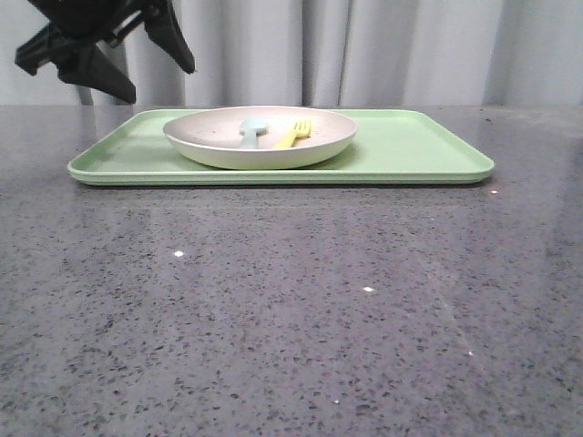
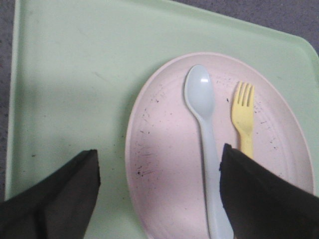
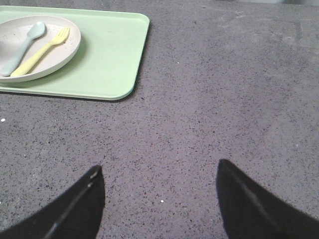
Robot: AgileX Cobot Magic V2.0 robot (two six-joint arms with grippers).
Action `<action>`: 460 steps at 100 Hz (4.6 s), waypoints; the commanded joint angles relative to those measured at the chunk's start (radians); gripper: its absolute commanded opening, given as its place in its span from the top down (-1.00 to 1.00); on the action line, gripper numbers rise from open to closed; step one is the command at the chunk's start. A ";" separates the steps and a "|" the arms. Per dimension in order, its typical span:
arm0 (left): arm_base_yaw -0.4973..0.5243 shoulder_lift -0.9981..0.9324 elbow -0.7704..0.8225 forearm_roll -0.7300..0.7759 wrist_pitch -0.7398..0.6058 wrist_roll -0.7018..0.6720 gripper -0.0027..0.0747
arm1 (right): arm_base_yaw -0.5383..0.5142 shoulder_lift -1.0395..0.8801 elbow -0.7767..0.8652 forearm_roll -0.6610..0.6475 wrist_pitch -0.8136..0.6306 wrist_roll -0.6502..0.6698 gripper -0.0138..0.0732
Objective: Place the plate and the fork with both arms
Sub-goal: 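Open the left gripper and withdraw it from the plate, then move the right gripper above the yellow fork on the plate, then lower the right gripper and grasp the yellow fork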
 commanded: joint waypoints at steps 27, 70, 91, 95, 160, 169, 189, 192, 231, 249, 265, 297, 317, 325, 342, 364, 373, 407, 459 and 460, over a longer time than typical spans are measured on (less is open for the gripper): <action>0.056 -0.246 0.017 0.227 0.097 -0.007 -0.34 | -0.006 0.019 -0.032 0.001 -0.054 -0.004 -0.44; 0.278 -0.663 0.429 0.308 0.052 -0.007 -0.34 | -0.006 0.019 -0.032 0.001 -0.054 -0.004 -0.44; 0.298 -0.885 0.622 0.365 0.051 -0.007 -0.34 | -0.006 0.019 -0.032 0.001 -0.055 -0.004 -0.44; 0.298 -0.935 0.647 0.365 0.051 -0.007 -0.34 | -0.006 0.019 -0.032 0.001 -0.055 -0.004 -0.44; 0.298 -1.257 0.815 0.378 0.142 -0.007 -0.34 | -0.005 0.026 -0.032 0.058 -0.083 -0.004 -0.44; 0.298 -1.257 0.815 0.378 0.142 -0.007 -0.34 | -0.004 0.052 -0.033 0.137 -0.117 -0.004 -0.44; 0.298 -1.257 0.815 0.378 0.142 -0.007 -0.34 | -0.001 0.230 -0.086 0.260 -0.143 -0.051 -0.44; 0.298 -1.257 0.815 0.378 0.142 -0.007 -0.34 | -0.001 0.261 -0.103 0.282 -0.143 -0.064 -0.44; 0.298 -1.257 0.815 0.378 0.142 -0.007 -0.34 | 0.061 0.710 -0.466 0.437 -0.134 -0.183 -0.44; 0.298 -1.257 0.815 0.378 0.142 -0.007 -0.34 | 0.176 0.915 -0.639 0.427 -0.133 -0.183 -0.44; 0.298 -1.257 0.815 0.378 0.142 -0.007 -0.34 | 0.276 1.072 -0.783 0.394 -0.125 -0.162 -0.44; 0.298 -1.257 0.815 0.378 0.142 -0.007 -0.34 | 0.450 1.315 -1.020 -0.038 -0.066 0.229 -0.44; 0.298 -1.257 0.815 0.378 0.142 -0.007 -0.34 | 0.558 1.428 -1.136 -0.313 -0.031 0.447 -0.44; 0.298 -1.257 0.815 0.378 0.142 -0.007 -0.34 | 0.573 1.472 -1.173 -0.337 -0.020 0.476 -0.44; 0.298 -1.257 0.815 0.378 0.142 -0.007 -0.34 | 0.574 1.556 -1.233 -0.337 0.022 0.515 -0.44; 0.298 -1.257 0.815 0.378 0.142 -0.007 -0.34 | 0.573 1.606 -1.237 -0.343 0.023 0.541 -0.44; 0.298 -1.257 0.815 0.378 0.142 -0.007 -0.34 | 0.566 1.622 -1.238 -0.347 0.030 0.565 -0.44; 0.298 -1.257 0.815 0.378 0.142 -0.007 -0.34 | 0.552 1.640 -1.239 -0.347 0.032 0.579 -0.44; 0.298 -1.257 0.815 0.378 0.142 -0.007 -0.34 | 0.552 1.708 -1.239 -0.327 0.033 0.579 -0.44; 0.298 -1.257 0.815 0.378 0.142 -0.007 -0.34 | 0.552 1.709 -1.239 -0.325 0.033 0.579 -0.44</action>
